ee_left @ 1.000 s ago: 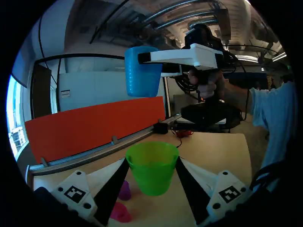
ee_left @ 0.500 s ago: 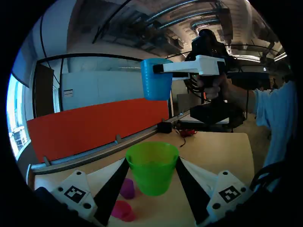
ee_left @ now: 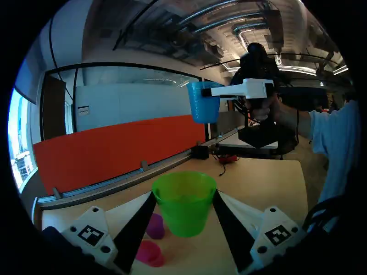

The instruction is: Pour water

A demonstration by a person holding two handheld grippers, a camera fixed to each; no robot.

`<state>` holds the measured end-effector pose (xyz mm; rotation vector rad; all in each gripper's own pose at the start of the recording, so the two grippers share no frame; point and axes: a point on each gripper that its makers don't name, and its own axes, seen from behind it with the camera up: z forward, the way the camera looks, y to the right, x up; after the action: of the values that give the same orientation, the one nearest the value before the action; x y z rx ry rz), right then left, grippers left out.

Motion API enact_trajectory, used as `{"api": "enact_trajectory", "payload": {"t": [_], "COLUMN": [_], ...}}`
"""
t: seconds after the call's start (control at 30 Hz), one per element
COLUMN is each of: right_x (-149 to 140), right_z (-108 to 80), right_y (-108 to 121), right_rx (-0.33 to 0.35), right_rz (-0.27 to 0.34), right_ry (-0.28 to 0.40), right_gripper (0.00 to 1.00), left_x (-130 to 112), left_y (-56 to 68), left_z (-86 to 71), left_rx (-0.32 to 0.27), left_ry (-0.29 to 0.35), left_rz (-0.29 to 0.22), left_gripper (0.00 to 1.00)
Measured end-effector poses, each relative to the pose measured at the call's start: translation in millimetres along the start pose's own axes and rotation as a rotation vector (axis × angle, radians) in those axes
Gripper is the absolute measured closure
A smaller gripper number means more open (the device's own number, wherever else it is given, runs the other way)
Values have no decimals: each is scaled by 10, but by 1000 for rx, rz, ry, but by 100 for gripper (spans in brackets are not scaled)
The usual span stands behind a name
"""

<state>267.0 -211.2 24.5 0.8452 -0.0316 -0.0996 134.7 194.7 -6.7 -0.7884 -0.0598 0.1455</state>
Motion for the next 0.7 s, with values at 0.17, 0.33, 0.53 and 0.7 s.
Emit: {"api": "enact_trajectory", "payload": {"t": [0.17,0.33,0.53,0.7], "right_x": [-83,-180,-393,-644], "right_z": [-50,-87,-130,-172], "right_y": [23,37,55,80], "right_rx": [-2,0,1,-1], "right_rz": [9,20,32,29], "right_ry": [-8,-13,-38,-75], "right_gripper": [9,9,9,9], "left_x": [6,-2,-78,-190], "left_y": [25,47,58,76], "left_z": [19,34,41,61], "left_rx": [-6,-14,-23,-33], "left_ry": [-3,-12,-36,-75], "left_rz": [0,0,-3,5], "left_gripper": [14,14,15,14]}}
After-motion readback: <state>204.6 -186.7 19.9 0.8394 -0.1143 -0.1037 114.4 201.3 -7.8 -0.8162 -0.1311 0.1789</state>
